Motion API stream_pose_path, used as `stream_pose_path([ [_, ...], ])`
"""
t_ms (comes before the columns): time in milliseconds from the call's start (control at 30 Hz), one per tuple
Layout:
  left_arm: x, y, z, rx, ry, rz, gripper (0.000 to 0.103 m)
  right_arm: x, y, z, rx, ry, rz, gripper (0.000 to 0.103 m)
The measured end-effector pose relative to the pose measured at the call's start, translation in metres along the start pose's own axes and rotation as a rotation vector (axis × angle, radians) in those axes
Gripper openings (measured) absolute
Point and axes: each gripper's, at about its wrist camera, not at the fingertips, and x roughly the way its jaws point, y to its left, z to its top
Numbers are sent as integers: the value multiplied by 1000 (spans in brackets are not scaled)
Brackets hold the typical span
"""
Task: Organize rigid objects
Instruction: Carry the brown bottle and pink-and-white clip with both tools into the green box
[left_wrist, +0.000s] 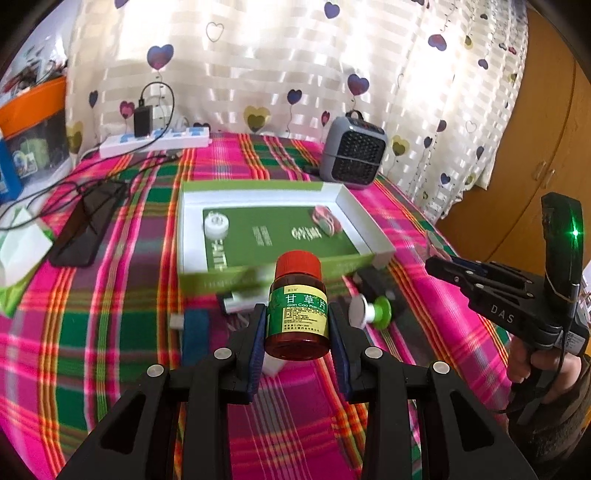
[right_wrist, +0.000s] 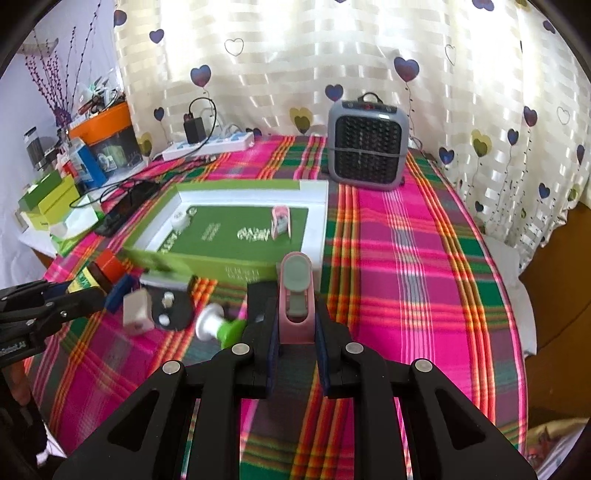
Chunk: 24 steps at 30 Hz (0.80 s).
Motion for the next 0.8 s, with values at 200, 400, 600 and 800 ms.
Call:
stream_pose_path([
  [200,13,9,23,-9,-7,1,31,10,4,20,-4,-6,9,18],
  [400,34,16,43,-16,9,-1,31,27,8,38,-16,9,19,18],
  [600,59,22,60,-15,29,3,31,47,14,56,-22,29,42,18],
  [800,89,24,71,-5,70,13,31,76,22,68,-30,73,66,18],
])
